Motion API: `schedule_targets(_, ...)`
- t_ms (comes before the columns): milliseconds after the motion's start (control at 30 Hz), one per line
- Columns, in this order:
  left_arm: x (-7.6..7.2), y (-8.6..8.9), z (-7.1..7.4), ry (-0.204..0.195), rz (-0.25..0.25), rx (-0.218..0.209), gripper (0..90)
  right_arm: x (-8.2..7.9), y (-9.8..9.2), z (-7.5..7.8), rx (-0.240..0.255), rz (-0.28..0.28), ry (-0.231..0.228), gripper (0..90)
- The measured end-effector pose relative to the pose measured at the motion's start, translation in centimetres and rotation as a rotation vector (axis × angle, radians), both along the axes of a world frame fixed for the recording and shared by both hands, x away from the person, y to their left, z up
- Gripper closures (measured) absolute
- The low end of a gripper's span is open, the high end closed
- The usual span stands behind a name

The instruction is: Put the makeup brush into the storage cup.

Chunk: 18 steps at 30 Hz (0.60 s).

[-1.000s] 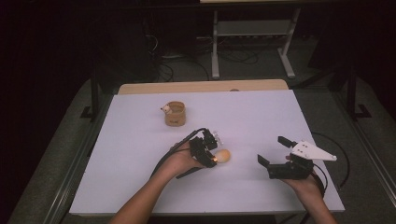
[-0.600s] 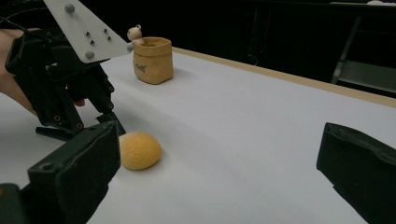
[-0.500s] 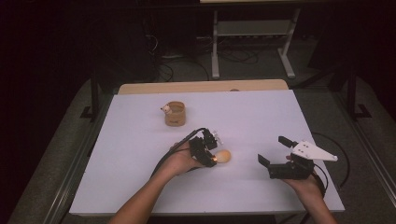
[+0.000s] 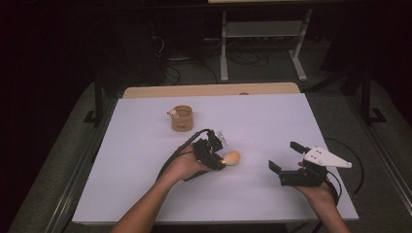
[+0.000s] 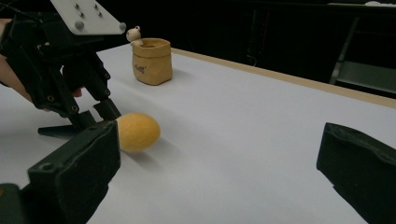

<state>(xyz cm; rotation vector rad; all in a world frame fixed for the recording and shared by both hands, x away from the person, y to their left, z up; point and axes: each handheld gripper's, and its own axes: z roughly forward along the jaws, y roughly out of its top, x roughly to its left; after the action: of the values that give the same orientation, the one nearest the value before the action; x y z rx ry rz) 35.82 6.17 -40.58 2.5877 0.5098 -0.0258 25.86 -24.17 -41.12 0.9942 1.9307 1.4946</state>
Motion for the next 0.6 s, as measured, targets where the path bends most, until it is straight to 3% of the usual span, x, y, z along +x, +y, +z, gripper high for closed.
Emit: schedule_targets(600,0.5,2.1,2.0,0.000,0.018,-0.175,63.4,0.1,0.1,-0.1,-0.006,0.008,-0.003,0.0)
